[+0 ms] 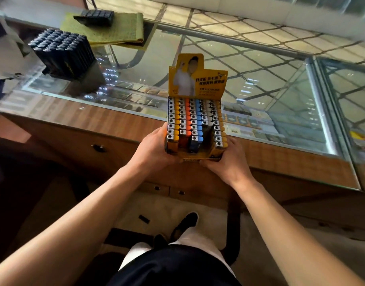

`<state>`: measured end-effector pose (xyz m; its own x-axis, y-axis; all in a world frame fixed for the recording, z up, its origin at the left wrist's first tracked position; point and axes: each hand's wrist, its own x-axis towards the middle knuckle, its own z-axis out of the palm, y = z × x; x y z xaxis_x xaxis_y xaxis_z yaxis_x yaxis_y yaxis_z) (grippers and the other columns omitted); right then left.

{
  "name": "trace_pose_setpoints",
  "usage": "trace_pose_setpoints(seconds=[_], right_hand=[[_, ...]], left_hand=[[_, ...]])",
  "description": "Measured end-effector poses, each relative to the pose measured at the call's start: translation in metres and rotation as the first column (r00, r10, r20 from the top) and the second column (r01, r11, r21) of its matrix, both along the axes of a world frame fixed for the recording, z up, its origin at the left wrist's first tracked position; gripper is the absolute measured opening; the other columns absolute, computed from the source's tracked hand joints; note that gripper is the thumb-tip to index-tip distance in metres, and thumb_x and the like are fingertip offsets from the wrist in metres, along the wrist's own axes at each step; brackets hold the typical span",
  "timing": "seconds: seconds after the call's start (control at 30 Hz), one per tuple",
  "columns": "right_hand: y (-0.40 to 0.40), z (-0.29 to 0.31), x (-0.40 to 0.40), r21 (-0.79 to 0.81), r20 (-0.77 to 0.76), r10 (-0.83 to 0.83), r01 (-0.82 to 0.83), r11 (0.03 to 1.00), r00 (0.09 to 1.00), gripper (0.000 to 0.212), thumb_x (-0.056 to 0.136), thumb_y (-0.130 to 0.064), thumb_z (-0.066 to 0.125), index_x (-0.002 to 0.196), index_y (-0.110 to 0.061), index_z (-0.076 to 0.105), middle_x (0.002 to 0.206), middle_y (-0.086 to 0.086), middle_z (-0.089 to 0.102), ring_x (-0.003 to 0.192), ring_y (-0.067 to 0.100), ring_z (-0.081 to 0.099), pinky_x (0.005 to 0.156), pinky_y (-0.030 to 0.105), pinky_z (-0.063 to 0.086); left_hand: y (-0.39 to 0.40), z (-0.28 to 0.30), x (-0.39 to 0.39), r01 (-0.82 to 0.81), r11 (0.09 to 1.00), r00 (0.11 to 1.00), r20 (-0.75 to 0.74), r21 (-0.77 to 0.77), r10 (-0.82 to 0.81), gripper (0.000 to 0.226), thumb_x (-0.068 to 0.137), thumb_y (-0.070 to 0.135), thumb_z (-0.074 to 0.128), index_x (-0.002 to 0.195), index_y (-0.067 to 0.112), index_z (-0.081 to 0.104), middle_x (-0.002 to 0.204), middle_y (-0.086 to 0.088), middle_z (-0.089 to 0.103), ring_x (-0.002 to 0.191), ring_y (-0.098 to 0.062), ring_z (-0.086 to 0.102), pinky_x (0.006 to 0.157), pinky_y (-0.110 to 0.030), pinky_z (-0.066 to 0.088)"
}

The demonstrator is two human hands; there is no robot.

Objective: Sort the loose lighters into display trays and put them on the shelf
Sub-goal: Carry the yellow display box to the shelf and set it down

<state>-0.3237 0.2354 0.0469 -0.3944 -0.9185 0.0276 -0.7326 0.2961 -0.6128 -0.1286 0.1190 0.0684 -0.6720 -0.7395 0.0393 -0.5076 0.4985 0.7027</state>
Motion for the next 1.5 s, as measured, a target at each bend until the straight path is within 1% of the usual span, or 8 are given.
trace_pose_setpoints(seconds=[0.23, 0.33, 0.47, 0.6, 0.67, 0.9, 1.13, 1.5], right_hand=[[0.011, 0.001, -0.003, -0.005, -0.012, 0.018, -0.018, 1.000, 1.000, 0.068, 0.068, -0.064, 0.072, 0.126, -0.031, 0.060, 0.118, -0.016, 0.065, 0.107, 0.015, 0.060, 0.091, 0.034, 0.050], [0.014, 0.009, -0.003, -0.042, 0.019, 0.040, -0.039, 0.998, 0.999, 0.067, 0.071, -0.049, 0.080, 0.130, -0.029, 0.056, 0.122, -0.010, 0.067, 0.110, 0.013, 0.063, 0.087, 0.026, 0.050], [0.027, 0.009, -0.007, -0.053, 0.021, 0.069, -0.068, 0.996, 0.997, 0.066, 0.073, -0.047, 0.079, 0.132, -0.030, 0.054, 0.120, -0.010, 0.067, 0.108, 0.014, 0.065, 0.083, 0.024, 0.051], [0.046, 0.004, -0.008, -0.111, 0.127, 0.093, -0.079, 0.991, 0.988, 0.069, 0.075, -0.042, 0.079, 0.137, -0.031, 0.050, 0.126, -0.015, 0.063, 0.115, 0.003, 0.057, 0.083, 0.000, 0.037], [0.051, 0.004, -0.006, -0.145, 0.201, 0.103, -0.075, 0.987, 0.974, 0.070, 0.076, -0.039, 0.080, 0.138, -0.031, 0.049, 0.128, -0.016, 0.061, 0.119, 0.003, 0.054, 0.091, 0.010, 0.041], [0.057, 0.010, -0.015, -0.102, 0.558, 0.157, -0.120, 0.988, 0.815, 0.105, 0.069, -0.023, 0.089, 0.150, -0.034, 0.022, 0.136, -0.019, 0.043, 0.116, -0.016, 0.043, 0.086, -0.005, 0.035], [0.043, 0.009, -0.012, -0.120, 0.777, 0.113, -0.031, 0.992, 0.619, 0.088, 0.080, -0.079, 0.051, 0.153, -0.039, 0.021, 0.154, -0.010, 0.037, 0.143, 0.014, 0.033, 0.117, 0.055, 0.025], [0.027, 0.020, 0.010, -0.022, 0.831, -0.101, 0.214, 0.977, 0.547, 0.074, 0.073, -0.081, 0.055, 0.135, -0.041, 0.053, 0.135, -0.010, 0.060, 0.128, 0.013, 0.052, 0.112, 0.050, 0.036]], left_hand=[[0.021, -0.002, -0.007, -0.037, 0.997, 0.997, -0.068, 0.069, 0.042, 0.082, 0.069, 0.038, 0.085, 0.141, 0.028, 0.047, 0.126, 0.032, 0.042, 0.121, 0.008, 0.035, 0.103, -0.025, 0.038], [0.029, -0.007, -0.009, -0.091, 0.986, 0.987, -0.118, 0.137, 0.108, 0.091, 0.057, 0.057, 0.076, 0.140, 0.030, 0.048, 0.120, 0.044, 0.044, 0.122, 0.004, 0.045, 0.101, -0.026, 0.044], [0.042, -0.016, -0.014, -0.130, 0.975, 0.975, -0.158, 0.179, 0.159, 0.092, 0.057, 0.055, 0.078, 0.140, 0.030, 0.049, 0.128, 0.028, 0.054, 0.125, -0.006, 0.052, 0.100, -0.041, 0.051], [0.058, -0.021, -0.015, -0.105, 0.977, 0.968, -0.204, 0.186, 0.143, 0.089, 0.061, 0.048, 0.081, 0.142, 0.026, 0.049, 0.139, 0.018, 0.050, 0.132, -0.009, 0.046, 0.103, -0.046, 0.048], [0.063, -0.021, -0.017, -0.072, 0.980, 0.964, -0.240, 0.184, 0.116, 0.083, 0.064, 0.039, 0.083, 0.139, 0.022, 0.052, 0.139, 0.012, 0.051, 0.131, -0.009, 0.047, 0.105, -0.046, 0.047], [0.074, -0.006, -0.015, 0.048, 0.873, 0.904, -0.392, 0.485, 0.168, 0.082, 0.074, 0.001, 0.083, 0.139, 0.023, 0.038, 0.117, 0.011, 0.068, 0.109, 0.001, 0.064, 0.083, -0.010, 0.048], [0.066, -0.001, -0.013, 0.093, 0.786, 0.856, -0.452, 0.612, 0.251, 0.091, 0.080, 0.070, 0.063, 0.154, 0.038, 0.022, 0.153, 0.005, 0.043, 0.142, -0.025, 0.039, 0.114, -0.060, 0.029], [0.050, -0.003, -0.028, 0.075, 0.680, 0.793, -0.457, 0.729, 0.402, 0.060, 0.092, 0.042, 0.061, 0.148, 0.036, 0.039, 0.140, -0.003, 0.058, 0.128, -0.027, 0.056, 0.109, -0.058, 0.039]])
